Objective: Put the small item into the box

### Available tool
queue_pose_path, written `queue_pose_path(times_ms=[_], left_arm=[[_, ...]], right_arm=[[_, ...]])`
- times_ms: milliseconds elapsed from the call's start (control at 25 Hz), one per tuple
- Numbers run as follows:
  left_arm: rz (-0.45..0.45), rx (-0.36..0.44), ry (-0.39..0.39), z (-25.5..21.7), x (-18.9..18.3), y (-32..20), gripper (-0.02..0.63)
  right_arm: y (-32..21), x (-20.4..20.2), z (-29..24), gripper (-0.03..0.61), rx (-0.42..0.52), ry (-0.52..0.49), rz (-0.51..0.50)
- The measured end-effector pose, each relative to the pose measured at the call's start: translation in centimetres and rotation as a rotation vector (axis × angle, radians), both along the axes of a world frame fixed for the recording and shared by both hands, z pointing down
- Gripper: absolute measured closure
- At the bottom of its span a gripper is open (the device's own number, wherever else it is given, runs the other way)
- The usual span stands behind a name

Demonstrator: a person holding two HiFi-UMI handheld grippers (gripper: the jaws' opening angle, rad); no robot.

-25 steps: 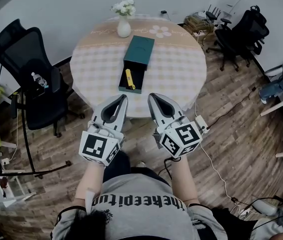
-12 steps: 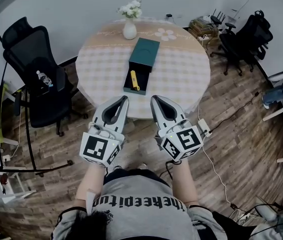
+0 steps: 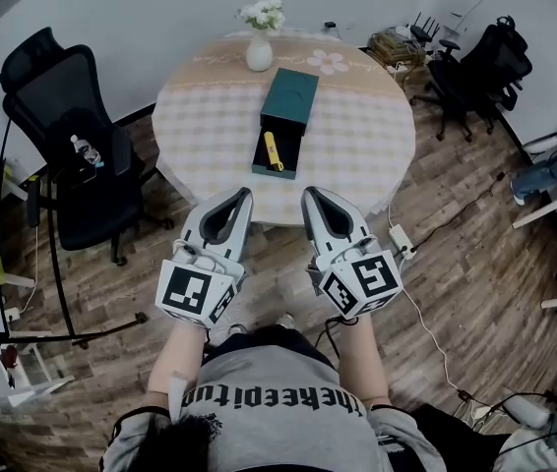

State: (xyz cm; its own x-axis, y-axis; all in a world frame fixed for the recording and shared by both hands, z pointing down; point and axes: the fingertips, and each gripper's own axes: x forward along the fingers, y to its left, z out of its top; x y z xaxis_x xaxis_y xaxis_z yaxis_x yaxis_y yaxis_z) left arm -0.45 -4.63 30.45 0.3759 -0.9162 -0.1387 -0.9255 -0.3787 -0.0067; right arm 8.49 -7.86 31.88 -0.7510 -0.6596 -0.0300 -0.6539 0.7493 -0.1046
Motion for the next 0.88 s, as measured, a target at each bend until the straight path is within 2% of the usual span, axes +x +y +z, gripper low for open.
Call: queue_pose_path(times_ms=[880], left_arm=[[0.117,-0.008,0.011,0.7,-3.3,5.0,0.597]], right_arm=[[6.4,-2.6,0.4,0.574,0.013,0.016,0.131]])
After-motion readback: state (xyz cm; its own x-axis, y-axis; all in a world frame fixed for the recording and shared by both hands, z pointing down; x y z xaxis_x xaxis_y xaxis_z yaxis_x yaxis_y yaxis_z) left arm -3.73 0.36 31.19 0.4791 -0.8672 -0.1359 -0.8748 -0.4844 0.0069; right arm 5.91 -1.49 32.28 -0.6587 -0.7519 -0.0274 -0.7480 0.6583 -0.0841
